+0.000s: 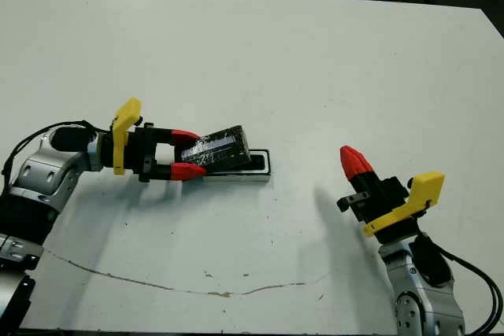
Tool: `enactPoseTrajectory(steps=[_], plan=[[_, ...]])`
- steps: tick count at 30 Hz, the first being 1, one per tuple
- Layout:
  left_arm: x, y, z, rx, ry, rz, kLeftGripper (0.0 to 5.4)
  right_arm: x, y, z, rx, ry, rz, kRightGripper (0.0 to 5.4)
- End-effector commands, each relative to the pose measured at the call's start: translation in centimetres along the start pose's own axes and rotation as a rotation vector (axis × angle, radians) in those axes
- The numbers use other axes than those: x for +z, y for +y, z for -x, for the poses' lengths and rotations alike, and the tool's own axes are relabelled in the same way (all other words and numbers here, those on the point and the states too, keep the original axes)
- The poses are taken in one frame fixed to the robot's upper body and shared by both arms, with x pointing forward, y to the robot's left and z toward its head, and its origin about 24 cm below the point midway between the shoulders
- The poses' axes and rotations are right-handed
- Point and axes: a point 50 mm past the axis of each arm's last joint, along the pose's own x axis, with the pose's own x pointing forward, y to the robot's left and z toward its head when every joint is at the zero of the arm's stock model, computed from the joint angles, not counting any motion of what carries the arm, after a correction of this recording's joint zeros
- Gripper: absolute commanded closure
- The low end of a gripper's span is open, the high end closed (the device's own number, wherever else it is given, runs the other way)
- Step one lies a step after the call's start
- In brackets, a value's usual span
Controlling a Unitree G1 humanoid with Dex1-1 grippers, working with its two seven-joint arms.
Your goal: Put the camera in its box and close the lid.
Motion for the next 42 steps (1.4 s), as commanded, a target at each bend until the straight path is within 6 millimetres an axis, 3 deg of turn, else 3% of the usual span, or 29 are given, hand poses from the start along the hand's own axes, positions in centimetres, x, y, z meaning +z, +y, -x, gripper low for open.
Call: enactPoseTrajectory(steps=[1, 23, 42], plan=[[-0.3, -0.2, -0.7, -0.031, 0.036, -0.017, 2.23, -0.1, -0.1, 0.3, -0.005, 0.023, 0.016, 5.4], [-0.7, -0.3, -3.0, -0.091, 0.032, 0.029, 2.23, 0.1, -0.2, 0.2, 0.0, 0.017, 0.005, 5.4], [-1.2, -0.6, -6.8, -0.154, -0.001, 0.092, 2.23, 0.1, -0.3, 0.4, -0.007, 0.02, 0.022, 5.4]])
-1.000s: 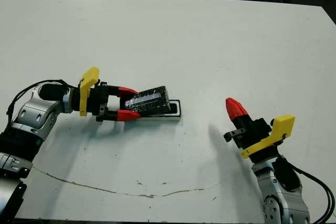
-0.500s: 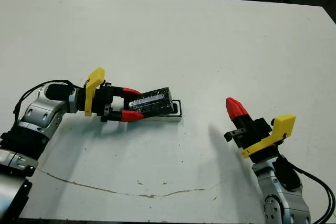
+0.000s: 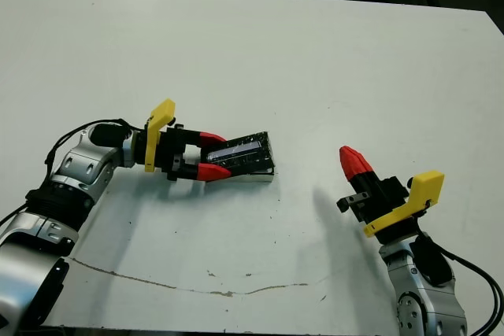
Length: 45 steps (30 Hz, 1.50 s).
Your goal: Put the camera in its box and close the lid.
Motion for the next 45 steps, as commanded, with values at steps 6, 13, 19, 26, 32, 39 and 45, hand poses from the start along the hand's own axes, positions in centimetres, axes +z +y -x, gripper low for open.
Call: enactPoseTrajectory(steps=[6, 13, 19, 26, 32, 39, 45], plan=[[-1.0, -0.9, -3.5, -0.098, 0.009, 0.045, 2.23, 0.0, -0.4, 0.4, -0.017, 0.013, 0.005, 5.4], [-0.9, -0.9, -4.4, -0.117, 0.009, 0.023, 2.23, 0.0, -0.4, 0.3, -0.018, 0.007, 0.006, 5.4], [-0.7, -0.8, -4.9, -0.135, 0.08, -0.032, 2.23, -0.1, -0.3, 0.4, -0.026, 0.017, -0.003, 5.4], [-0.4, -0.3, -4.9, -0.146, 0.163, -0.034, 2.23, -0.1, -0.3, 0.5, -0.027, 0.023, 0.003, 5.4], [-0.5, -0.4, -4.9, -0.151, 0.194, -0.019, 2.23, -0.1, -0.3, 0.5, -0.028, 0.026, -0.01, 5.4], [-0.7, -0.3, -4.6, -0.109, 0.239, -0.006, 2.23, -0.1, -0.2, 0.5, -0.024, 0.026, 0.006, 5.4], [-0.8, -0.1, -4.1, -0.055, 0.245, -0.056, 1.61, -0.1, -0.3, 0.4, -0.019, 0.023, -0.006, 5.4]])
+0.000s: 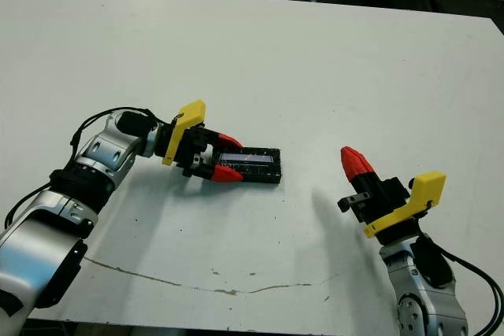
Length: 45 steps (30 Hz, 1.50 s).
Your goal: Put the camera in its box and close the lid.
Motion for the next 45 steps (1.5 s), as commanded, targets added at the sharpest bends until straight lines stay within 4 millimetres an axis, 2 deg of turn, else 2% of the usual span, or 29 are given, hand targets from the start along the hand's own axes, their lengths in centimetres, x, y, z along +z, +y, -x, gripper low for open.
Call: enactPoseTrajectory(steps=[1, 12, 22, 33, 40, 43, 45], plan=[[-1.2, -0.8, -1.0, 0.009, 0.022, -0.041, 1.48, -0.2, -0.4, 0.4, -0.008, 0.022, 0.007, 5.4], [-2.7, -1.3, 1.9, 0.117, -0.026, -0.017, 0.01, -0.2, -0.3, 0.3, -0.01, 0.023, 0.003, 5.4], [-4.5, -2.0, 6.1, 0.239, -0.037, 0.102, 0.01, -0.3, -0.2, 0.4, -0.008, 0.025, -0.012, 5.4], [-5.7, -2.7, 10.3, 0.357, -0.029, 0.136, 0.01, -0.3, -0.3, 0.4, -0.004, 0.023, -0.005, 5.4], [-5.4, -3.4, 13.7, 0.44, -0.05, 0.156, 0.01, -0.3, -0.3, 0.4, -0.013, 0.028, -0.008, 5.4], [-4.7, -4.1, 15.1, 0.497, -0.109, 0.196, 0.01, -0.3, -0.3, 0.4, -0.01, 0.025, -0.009, 5.4], [-4.3, -4.8, 15.6, 0.578, -0.207, 0.215, 0.01, -0.3, -0.3, 0.3, -0.011, 0.022, -0.008, 5.4]])
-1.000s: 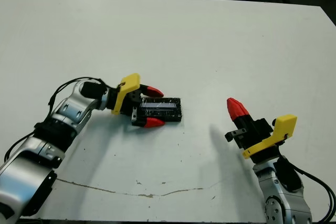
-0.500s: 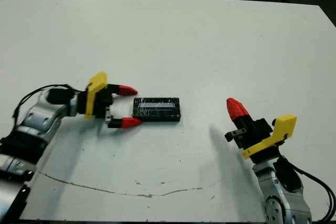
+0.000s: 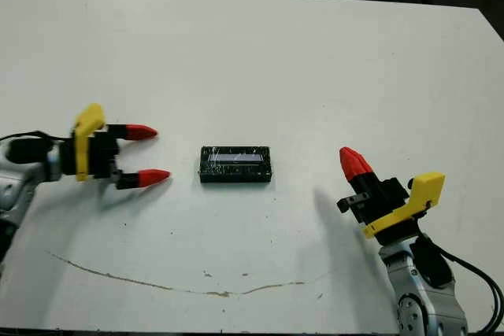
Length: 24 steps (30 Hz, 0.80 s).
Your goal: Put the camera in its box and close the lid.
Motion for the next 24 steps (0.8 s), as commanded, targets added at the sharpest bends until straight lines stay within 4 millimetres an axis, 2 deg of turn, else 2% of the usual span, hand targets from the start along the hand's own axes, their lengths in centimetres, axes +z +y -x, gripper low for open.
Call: enactPoseTrajectory(steps=[1, 6, 12, 15, 19, 24], plan=[[0.1, -0.7, 1.1, 0.133, -0.145, 0.09, 0.08, -0.2, -0.3, 0.3, -0.014, 0.017, 0.0, 5.4], [-0.2, -3.3, -0.2, 0.392, -0.435, 0.291, 0.66, 0.0, -0.4, 0.2, -0.032, 0.006, 0.002, 5.4], [-0.5, -6.5, -2.1, 0.699, -0.599, 0.266, 1.61, 0.0, 0.0, 0.0, -0.133, -0.018, -0.003, 5.4], [-0.8, -7.7, -2.7, 0.759, -0.649, 0.209, 2.0, 0.0, 0.2, 0.0, -0.183, -0.029, -0.017, 5.4], [-1.3, -9.1, -3.4, 0.798, -0.682, 0.23, 2.64, -0.2, 0.3, -0.1, -0.201, -0.03, -0.037, 5.4], [-2.0, -9.6, -3.8, 0.834, -0.676, 0.21, 3.42, -0.4, 0.4, -0.1, -0.203, -0.029, -0.045, 5.4]])
